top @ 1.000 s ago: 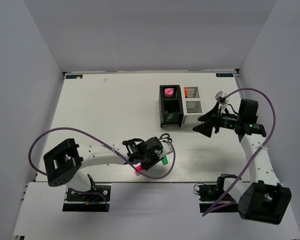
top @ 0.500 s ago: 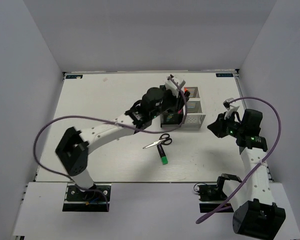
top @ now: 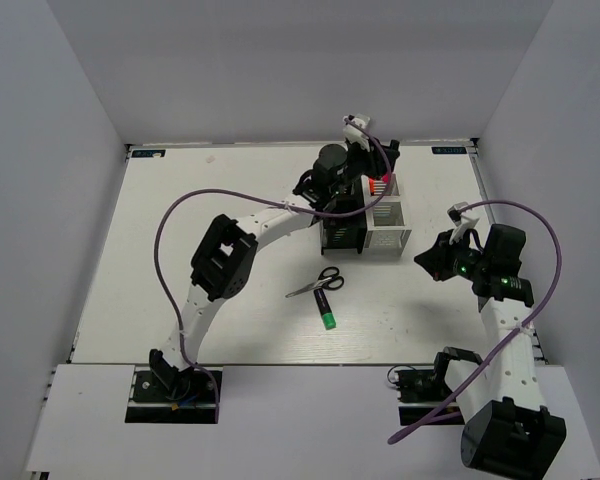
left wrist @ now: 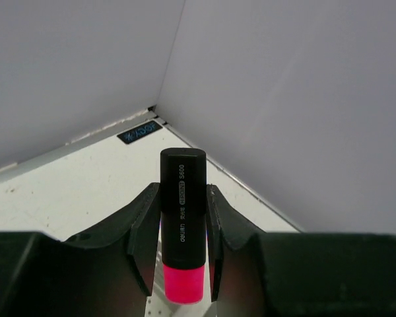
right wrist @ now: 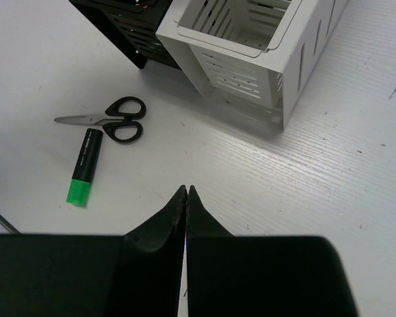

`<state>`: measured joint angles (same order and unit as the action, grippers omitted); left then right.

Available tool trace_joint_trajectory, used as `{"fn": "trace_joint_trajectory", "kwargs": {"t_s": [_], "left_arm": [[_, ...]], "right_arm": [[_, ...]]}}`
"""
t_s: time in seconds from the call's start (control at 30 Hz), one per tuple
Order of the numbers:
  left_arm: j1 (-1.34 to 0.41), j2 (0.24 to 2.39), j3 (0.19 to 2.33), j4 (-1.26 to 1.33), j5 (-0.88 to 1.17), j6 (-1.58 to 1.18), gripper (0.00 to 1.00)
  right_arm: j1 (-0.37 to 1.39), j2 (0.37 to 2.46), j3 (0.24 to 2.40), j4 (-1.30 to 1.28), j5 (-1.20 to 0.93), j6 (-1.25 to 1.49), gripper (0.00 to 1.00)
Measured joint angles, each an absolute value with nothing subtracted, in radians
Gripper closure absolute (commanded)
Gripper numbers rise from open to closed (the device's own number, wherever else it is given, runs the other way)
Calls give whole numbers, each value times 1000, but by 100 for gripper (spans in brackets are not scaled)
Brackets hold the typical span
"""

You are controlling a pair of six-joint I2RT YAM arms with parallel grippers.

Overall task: Sort the stationery into containers
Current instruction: Place the pen in the storage box.

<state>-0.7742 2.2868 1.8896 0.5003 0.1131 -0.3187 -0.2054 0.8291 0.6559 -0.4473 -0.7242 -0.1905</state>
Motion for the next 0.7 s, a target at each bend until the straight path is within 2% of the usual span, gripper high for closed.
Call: {"fn": "trace_joint_trajectory", "kwargs": {"t_s": [0.2, 0.37, 0.5, 0.7], "left_arm": [[-762, 2377, 2005, 521, 115, -350, 100], [-759, 2418, 2019, 513, 112, -350, 100], [-756, 2424, 2017, 500, 105, -349, 100], [-756, 2435, 2031, 490, 83, -342, 100]], "right_arm": [[-210, 844, 656, -450, -744, -191, 100], [-216, 846, 656, -456, -758, -192, 100], [-224, 846, 656, -464, -772, -195, 89], [-249, 846, 656, -477, -820, -207, 86]]}}
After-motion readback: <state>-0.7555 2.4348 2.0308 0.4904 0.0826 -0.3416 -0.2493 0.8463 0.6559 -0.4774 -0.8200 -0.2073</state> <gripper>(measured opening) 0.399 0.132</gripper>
